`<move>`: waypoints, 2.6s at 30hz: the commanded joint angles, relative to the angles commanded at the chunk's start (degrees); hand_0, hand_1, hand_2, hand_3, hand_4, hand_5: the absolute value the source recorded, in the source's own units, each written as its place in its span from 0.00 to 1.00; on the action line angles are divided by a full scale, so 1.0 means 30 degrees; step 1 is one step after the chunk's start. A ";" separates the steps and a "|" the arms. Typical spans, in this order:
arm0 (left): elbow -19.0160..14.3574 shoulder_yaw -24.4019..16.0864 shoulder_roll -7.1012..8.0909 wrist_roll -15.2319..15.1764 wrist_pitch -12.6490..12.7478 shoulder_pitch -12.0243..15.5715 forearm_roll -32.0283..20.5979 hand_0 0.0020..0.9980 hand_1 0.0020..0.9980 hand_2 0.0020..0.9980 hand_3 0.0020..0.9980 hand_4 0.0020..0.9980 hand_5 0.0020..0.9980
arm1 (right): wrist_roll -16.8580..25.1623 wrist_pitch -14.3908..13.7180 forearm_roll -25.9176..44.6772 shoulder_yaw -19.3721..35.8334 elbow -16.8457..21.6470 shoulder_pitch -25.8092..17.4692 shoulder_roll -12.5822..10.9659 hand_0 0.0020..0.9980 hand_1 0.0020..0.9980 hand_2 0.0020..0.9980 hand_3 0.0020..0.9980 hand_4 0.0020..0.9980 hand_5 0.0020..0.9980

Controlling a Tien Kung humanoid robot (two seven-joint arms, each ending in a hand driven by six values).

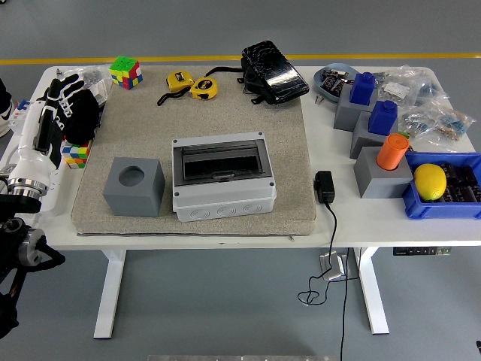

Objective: Fetch the battery,place it into the box,close the lid of the box

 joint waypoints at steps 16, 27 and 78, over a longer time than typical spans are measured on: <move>-0.0014 -0.0030 -0.0026 -0.0047 0.0057 0.0029 0.0049 0.86 0.87 0.85 0.82 1.00 1.00 | 0.0008 0.0001 -0.0033 0.0031 0.0000 -0.0104 0.0043 0.85 0.85 0.81 0.83 1.00 1.00; 0.0312 -0.0086 0.0042 -0.0243 -0.0142 -0.0050 0.0870 0.88 0.89 0.86 0.84 1.00 0.98 | 0.0020 0.0020 -0.0071 0.0026 0.0000 -0.0128 0.0042 0.85 0.85 0.81 0.83 1.00 1.00; 0.0240 -0.0253 0.0541 0.1650 -0.0778 0.0093 0.1963 0.83 0.84 0.82 0.82 1.00 1.00 | -0.0020 0.0127 -0.0092 -0.0298 0.0000 -0.0064 -0.0239 0.85 0.85 0.81 0.83 1.00 1.00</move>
